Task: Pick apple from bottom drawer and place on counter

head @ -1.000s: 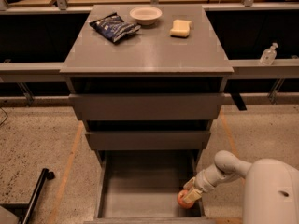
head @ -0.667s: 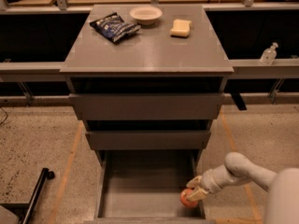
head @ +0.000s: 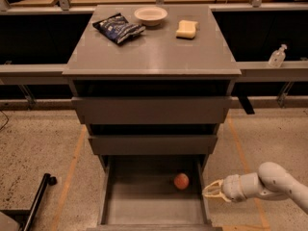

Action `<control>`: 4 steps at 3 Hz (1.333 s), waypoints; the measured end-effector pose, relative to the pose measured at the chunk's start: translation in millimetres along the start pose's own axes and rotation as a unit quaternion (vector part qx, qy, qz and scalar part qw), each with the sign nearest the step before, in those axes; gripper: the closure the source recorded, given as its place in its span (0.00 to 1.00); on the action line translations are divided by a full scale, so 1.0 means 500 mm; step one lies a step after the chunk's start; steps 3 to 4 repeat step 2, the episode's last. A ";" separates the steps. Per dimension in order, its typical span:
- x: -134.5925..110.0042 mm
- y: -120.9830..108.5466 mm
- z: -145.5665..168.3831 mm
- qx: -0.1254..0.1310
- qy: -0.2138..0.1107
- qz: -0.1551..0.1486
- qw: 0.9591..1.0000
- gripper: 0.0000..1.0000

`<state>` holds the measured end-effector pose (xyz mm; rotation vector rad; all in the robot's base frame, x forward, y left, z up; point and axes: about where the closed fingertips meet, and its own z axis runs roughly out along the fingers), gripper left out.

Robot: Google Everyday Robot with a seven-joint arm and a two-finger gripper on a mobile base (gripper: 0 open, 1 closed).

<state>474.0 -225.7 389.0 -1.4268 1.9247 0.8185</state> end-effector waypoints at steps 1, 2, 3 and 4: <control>-0.022 0.009 -0.035 0.018 -0.012 -0.004 1.000 0.84; -0.022 0.011 -0.030 0.015 -0.012 -0.004 1.000 0.62; -0.022 0.011 -0.030 0.015 -0.012 -0.004 1.000 0.62; -0.022 0.011 -0.030 0.015 -0.012 -0.004 1.000 0.62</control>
Offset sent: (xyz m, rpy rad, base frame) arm -0.0032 -0.0048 0.0173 0.0121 -0.0289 -0.0205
